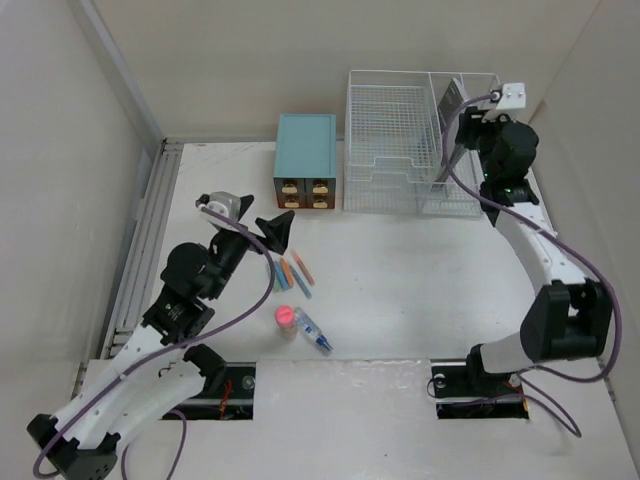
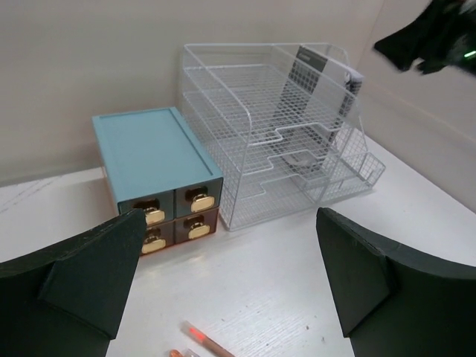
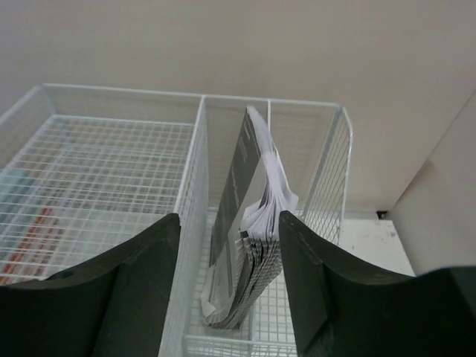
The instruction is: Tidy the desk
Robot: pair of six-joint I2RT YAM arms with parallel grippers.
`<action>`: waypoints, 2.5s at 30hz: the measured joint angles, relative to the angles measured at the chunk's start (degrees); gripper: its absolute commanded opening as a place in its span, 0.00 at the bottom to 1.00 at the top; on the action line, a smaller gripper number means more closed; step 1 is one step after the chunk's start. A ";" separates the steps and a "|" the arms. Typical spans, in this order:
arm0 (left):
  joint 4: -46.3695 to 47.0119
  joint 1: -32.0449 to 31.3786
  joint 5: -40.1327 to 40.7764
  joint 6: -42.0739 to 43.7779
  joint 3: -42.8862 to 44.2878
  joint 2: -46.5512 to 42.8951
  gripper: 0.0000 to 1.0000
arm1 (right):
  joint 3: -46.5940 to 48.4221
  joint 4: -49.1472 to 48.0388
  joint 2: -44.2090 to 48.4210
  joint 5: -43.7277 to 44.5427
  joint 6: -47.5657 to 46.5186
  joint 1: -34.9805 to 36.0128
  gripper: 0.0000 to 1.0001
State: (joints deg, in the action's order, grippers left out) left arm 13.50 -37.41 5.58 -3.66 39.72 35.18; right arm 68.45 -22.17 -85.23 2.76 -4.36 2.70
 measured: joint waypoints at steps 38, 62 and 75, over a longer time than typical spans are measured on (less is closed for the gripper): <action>-14.43 14.93 2.12 -8.33 29.35 60.78 0.47 | 5.64 39.34 10.05 -42.58 3.34 9.29 1.00; -15.08 12.55 4.68 -9.66 35.93 68.02 0.52 | 5.62 39.26 10.16 -42.40 4.63 9.29 1.00; -15.93 10.40 11.26 -12.90 36.68 69.35 0.28 | 5.57 39.23 10.16 -42.45 4.66 9.29 1.00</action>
State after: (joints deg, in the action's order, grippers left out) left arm -2.44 -27.00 16.84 -16.56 76.40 104.53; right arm 74.02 17.06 -75.07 -39.68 0.30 11.99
